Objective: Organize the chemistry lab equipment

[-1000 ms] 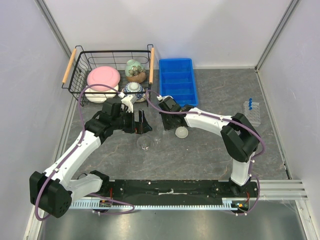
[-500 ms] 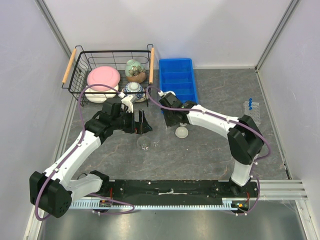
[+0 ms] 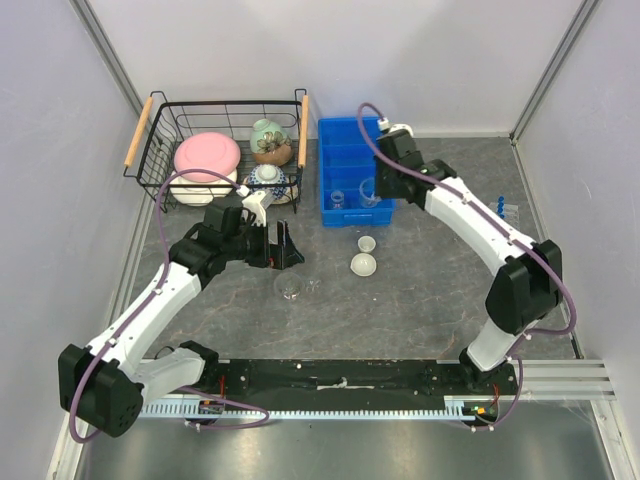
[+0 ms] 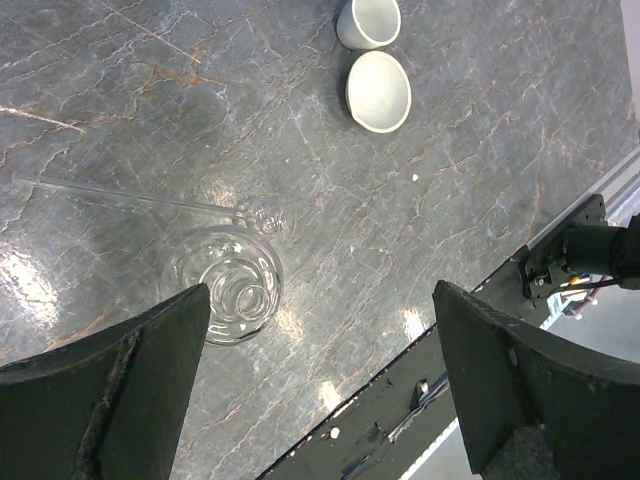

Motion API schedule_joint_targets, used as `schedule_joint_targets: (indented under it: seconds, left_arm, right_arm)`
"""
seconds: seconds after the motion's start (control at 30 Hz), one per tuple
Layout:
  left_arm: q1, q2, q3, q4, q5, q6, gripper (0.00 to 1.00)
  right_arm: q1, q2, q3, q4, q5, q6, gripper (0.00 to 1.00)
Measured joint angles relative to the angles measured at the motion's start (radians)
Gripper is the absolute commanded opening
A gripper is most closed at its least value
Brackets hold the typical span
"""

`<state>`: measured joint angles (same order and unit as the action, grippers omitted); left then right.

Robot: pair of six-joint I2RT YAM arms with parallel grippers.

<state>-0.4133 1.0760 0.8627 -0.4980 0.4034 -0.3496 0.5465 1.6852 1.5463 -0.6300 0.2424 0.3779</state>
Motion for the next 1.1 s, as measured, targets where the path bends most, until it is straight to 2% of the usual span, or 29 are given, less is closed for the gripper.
schedule_joint_targets:
  seconds: [0.17, 0.27, 0.57, 1.1]
  left_arm:
    - [0.0, -0.004, 0.0, 0.0, 0.0, 0.0, 0.99]
    - [0.0, -0.004, 0.0, 0.0, 0.0, 0.0, 0.99]
    - [0.0, -0.004, 0.0, 0.0, 0.0, 0.0, 0.99]
    - [0.0, -0.004, 0.0, 0.0, 0.003, 0.0, 0.99]
  right_arm:
    - [-0.135, 0.053, 0.027, 0.002, -0.045, -0.008, 0.0]
    - [-0.159, 0.106, 0.046, 0.012, -0.089, -0.008, 0.0]
    - [-0.163, 0.245, 0.085, 0.031, -0.167, -0.012, 0.0]
    - [-0.163, 0.38, 0.152, 0.019, -0.155, -0.035, 0.01]
